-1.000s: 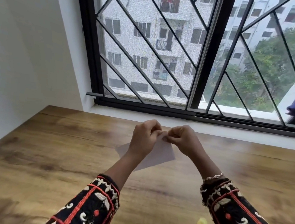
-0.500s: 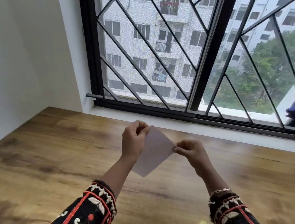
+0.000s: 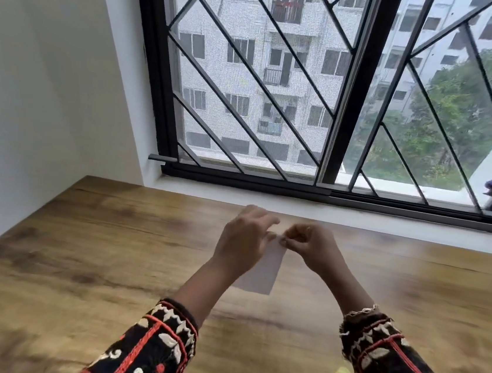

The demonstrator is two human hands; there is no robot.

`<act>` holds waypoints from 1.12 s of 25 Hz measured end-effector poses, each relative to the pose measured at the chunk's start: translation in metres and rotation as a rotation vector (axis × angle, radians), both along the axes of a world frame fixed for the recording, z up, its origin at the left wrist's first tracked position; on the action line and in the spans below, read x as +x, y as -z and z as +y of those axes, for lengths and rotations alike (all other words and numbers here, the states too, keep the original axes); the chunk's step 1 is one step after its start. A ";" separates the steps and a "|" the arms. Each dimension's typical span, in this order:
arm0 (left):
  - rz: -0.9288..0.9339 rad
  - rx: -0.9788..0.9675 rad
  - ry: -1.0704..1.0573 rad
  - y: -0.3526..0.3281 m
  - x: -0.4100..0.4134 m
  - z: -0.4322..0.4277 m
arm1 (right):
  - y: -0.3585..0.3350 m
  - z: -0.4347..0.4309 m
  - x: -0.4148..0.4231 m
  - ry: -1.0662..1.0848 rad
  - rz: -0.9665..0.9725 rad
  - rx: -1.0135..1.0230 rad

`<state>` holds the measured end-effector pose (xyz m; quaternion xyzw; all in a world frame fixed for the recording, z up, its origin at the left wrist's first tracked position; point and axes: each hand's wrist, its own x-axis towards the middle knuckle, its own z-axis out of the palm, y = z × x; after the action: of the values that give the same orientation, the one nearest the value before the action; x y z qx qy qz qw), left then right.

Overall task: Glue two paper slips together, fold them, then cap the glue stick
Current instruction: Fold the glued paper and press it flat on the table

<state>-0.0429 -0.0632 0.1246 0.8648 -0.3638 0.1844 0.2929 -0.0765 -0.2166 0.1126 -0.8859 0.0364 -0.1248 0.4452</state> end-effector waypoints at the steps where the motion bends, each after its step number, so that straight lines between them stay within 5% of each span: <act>1: 0.025 0.087 0.015 -0.002 0.000 -0.003 | -0.002 0.002 0.001 -0.009 -0.020 -0.032; 10: 0.146 0.068 -0.051 -0.014 0.001 0.003 | -0.013 0.006 0.005 -0.109 0.032 0.050; 28: 0.482 -0.534 -0.160 0.007 0.031 0.034 | 0.021 -0.004 -0.011 -0.006 0.225 0.040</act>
<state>-0.0117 -0.0296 0.1180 0.8021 -0.1543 0.0860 0.5704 -0.0875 -0.2202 0.0918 -0.8853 0.0857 -0.0226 0.4565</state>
